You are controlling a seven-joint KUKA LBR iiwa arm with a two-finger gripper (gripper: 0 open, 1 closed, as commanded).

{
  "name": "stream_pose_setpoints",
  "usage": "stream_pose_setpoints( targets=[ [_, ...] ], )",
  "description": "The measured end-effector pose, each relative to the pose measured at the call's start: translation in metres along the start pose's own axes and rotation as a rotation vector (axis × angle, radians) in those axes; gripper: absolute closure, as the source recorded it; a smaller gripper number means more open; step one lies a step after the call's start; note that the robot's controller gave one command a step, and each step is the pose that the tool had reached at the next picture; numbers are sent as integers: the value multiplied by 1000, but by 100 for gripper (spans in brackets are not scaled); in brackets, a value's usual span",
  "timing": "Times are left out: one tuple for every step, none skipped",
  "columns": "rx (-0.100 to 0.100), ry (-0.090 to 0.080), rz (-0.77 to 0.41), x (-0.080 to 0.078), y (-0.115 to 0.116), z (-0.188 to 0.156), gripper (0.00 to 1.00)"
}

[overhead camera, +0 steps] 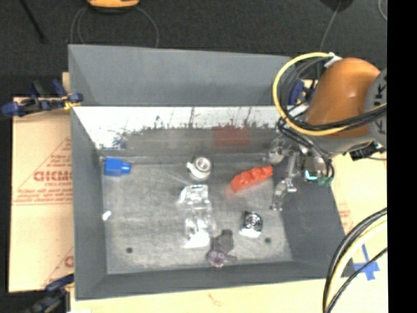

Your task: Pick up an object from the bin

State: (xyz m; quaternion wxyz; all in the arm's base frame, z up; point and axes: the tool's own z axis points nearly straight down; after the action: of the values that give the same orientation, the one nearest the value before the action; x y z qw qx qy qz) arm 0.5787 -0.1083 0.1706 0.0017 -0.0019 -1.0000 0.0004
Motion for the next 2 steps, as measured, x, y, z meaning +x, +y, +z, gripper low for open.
stream_pose_setpoints(
  targets=[
    [3,-15,-161,-64,-18,99,0],
    [3,-13,-284,-62,-8,68,0]
  ],
)
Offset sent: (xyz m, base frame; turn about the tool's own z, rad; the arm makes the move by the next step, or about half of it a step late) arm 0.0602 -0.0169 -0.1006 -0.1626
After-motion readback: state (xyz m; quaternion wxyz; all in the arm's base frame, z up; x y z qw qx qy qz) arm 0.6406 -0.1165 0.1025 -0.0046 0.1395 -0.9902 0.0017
